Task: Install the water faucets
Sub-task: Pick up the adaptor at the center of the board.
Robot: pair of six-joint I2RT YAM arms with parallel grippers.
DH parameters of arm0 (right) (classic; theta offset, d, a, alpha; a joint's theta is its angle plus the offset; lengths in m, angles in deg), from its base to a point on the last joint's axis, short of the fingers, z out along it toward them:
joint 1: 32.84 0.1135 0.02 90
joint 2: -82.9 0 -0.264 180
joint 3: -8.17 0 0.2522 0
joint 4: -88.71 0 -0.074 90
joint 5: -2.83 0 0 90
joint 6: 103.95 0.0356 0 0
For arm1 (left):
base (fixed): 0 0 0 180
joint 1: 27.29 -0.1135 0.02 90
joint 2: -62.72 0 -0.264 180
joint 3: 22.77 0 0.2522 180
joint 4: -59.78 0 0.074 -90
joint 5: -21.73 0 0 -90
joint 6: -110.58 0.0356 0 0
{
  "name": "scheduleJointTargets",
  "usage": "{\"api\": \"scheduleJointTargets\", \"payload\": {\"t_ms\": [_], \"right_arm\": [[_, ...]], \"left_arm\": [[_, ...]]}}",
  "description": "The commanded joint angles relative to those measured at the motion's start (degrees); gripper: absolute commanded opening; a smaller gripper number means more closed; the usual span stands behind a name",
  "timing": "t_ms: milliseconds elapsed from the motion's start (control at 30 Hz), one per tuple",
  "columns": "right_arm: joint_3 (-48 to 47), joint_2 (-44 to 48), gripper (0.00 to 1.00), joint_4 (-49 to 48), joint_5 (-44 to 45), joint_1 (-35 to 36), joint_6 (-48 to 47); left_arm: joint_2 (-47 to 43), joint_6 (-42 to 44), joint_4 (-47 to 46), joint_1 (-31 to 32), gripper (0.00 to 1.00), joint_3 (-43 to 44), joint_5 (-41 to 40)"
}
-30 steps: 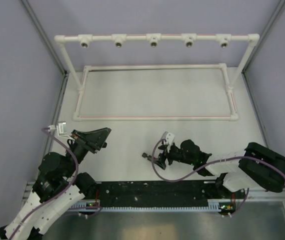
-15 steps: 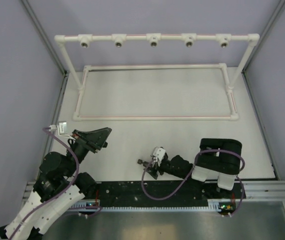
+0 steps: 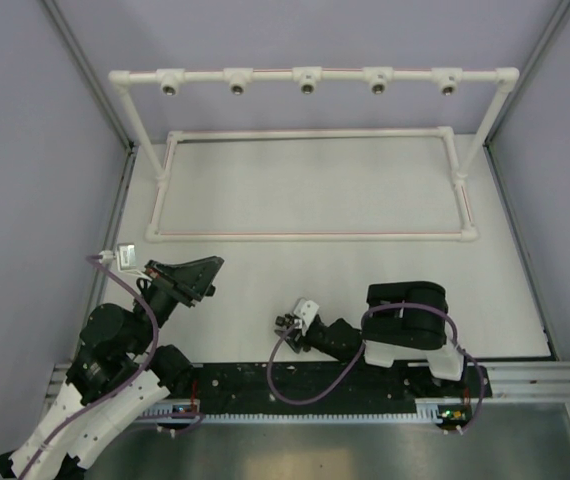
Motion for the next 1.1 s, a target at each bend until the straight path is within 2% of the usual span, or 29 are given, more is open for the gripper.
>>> {"api": "scheduleJointTargets", "payload": {"t_ms": [0, 233, 300, 367, 500, 633, 700, 733, 767, 833, 900, 967, 1067], "right_arm": [[3.36, -4.81, 0.45, -14.04, -3.34, 0.41, 1.31], [3.45, -9.20, 0.25, -14.13, -4.32, 1.47, 3.07], [3.53, -9.65, 0.10, -14.04, -4.66, 1.47, 3.33], [3.45, -10.44, 0.00, -14.13, -3.88, 1.47, 4.30], [5.37, -6.94, 0.00, -14.04, 1.64, 1.56, 6.84], [9.85, 8.32, 0.00, -12.73, 7.44, 1.56, 5.62], [9.61, 20.51, 0.00, -3.73, 8.60, 1.65, 4.75], [7.08, 27.20, 0.00, 7.56, 8.95, 1.56, 4.83], [3.05, 34.75, 0.00, 22.90, 8.87, 1.65, 5.27], [-7.23, 43.67, 0.00, 45.89, 8.69, 1.56, 3.70], [-12.88, 50.25, 0.00, 52.13, 7.73, 1.73, -0.69], [-15.00, 53.97, 0.00, 51.27, 8.25, 1.65, -4.82], [-22.54, 54.16, 0.00, 56.08, 7.55, 1.73, -9.31]], "left_arm": [[-0.27, 0.43, -3.50, -0.23, 0.00, 0.57, -0.39], [0.34, -0.53, -3.85, -0.23, 0.00, 0.22, -0.57], [0.34, -0.80, -4.29, -0.23, 0.00, -0.04, -0.75], [0.52, -1.06, -4.82, -0.23, 0.00, -0.13, -0.83], [1.66, -1.33, -6.14, -0.23, 0.00, -0.13, -0.75], [4.73, -1.50, -7.98, -0.23, 0.00, 0.74, -0.57], [6.66, -1.76, -10.08, -0.23, 0.00, 1.36, -0.31], [7.63, -1.94, -11.31, -0.23, 0.00, 1.62, -0.22], [8.33, -2.12, -12.72, -0.23, 0.00, 1.97, -0.13], [9.57, -2.73, -15.44, -0.23, 0.00, 2.68, -0.13], [11.14, -4.22, -19.03, -0.23, 0.00, 2.94, -0.48], [12.38, -6.41, -22.82, -0.23, 0.00, 2.86, -0.40], [14.22, -10.37, -30.99, -0.23, 0.00, 1.89, -0.39]]}}
